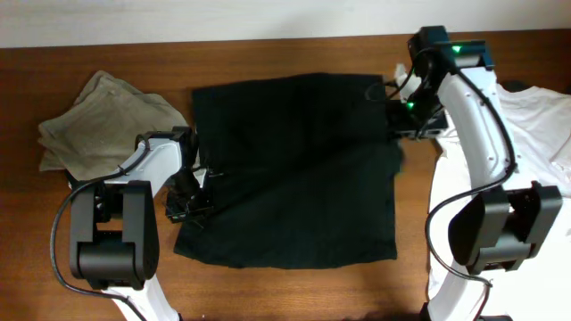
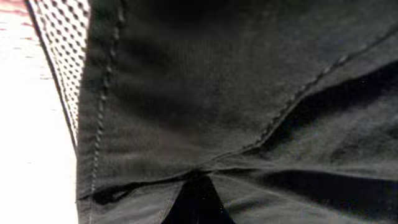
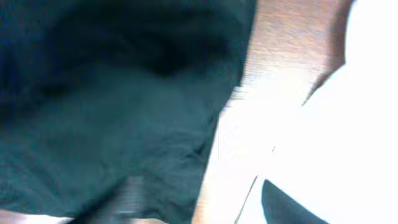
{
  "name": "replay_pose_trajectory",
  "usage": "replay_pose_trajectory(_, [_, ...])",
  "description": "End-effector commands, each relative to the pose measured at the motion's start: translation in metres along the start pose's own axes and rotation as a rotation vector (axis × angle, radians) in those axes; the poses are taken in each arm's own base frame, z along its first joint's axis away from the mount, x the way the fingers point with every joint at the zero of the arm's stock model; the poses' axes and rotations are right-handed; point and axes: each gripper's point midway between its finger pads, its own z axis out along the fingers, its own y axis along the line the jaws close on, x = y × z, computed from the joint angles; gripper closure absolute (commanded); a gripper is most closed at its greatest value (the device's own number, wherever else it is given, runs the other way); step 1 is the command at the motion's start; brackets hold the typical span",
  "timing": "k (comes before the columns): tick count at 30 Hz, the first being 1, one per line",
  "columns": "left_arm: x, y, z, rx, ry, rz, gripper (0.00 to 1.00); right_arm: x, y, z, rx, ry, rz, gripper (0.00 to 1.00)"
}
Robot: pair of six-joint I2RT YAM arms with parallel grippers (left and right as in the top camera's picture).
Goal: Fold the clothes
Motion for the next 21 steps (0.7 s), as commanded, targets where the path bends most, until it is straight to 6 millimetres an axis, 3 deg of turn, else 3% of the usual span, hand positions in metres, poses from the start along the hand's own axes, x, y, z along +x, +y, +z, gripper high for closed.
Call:
replay_pose_trajectory(1, [-0.004, 0.047, 0.036, -0.226, 0.04, -0.015, 1.0, 0.014, -0.032, 0.007, 0.071, 0.049, 0.113, 0.01])
replay_pose_trajectory(3, [-0.005, 0.047, 0.036, -0.226, 0.036, -0.015, 1.0, 0.031, -0.033, 0.029, -0.029, 0.124, 0.196, 0.01])
replay_pose_trajectory(5, [-0.008, 0.047, 0.036, -0.223, 0.025, -0.015, 0.98, 0.065, -0.023, 0.061, -0.117, 0.257, 0.224, 0.03])
replay_pose_trajectory(8, [-0.011, 0.046, 0.035, -0.221, 0.013, -0.015, 0.93, 0.124, 0.009, 0.118, -0.258, 0.429, 0.219, 0.25])
replay_pose_trajectory(11, [-0.019, 0.042, 0.027, -0.207, -0.006, -0.015, 0.92, 0.182, 0.024, 0.146, -0.304, 0.572, 0.245, 0.51])
replay_pose_trajectory(13, [-0.025, 0.04, 0.02, -0.204, -0.022, -0.015, 0.92, 0.204, 0.027, 0.147, -0.311, 0.626, 0.258, 0.62])
replay_pose_trajectory(14, [-0.029, 0.039, 0.016, -0.203, -0.031, -0.015, 0.92, 0.209, 0.028, 0.144, -0.31, 0.626, 0.26, 0.77])
replay_pose_trajectory(16, [-0.033, 0.038, 0.008, -0.202, -0.04, -0.014, 0.92, 0.202, 0.013, 0.134, -0.205, 0.548, 0.326, 0.93])
replay_pose_trajectory(17, [-0.036, 0.037, 0.004, -0.201, -0.049, -0.015, 0.92, 0.197, -0.012, 0.12, -0.057, 0.455, 0.391, 0.96])
replay_pose_trajectory(18, [-0.038, 0.036, 0.001, -0.2, -0.054, -0.014, 0.91, 0.194, -0.025, 0.106, 0.003, 0.378, 0.44, 0.96])
replay_pose_trajectory(21, [-0.042, 0.034, -0.015, -0.2, -0.056, -0.014, 0.88, 0.199, -0.031, 0.061, 0.005, 0.207, 0.518, 0.96])
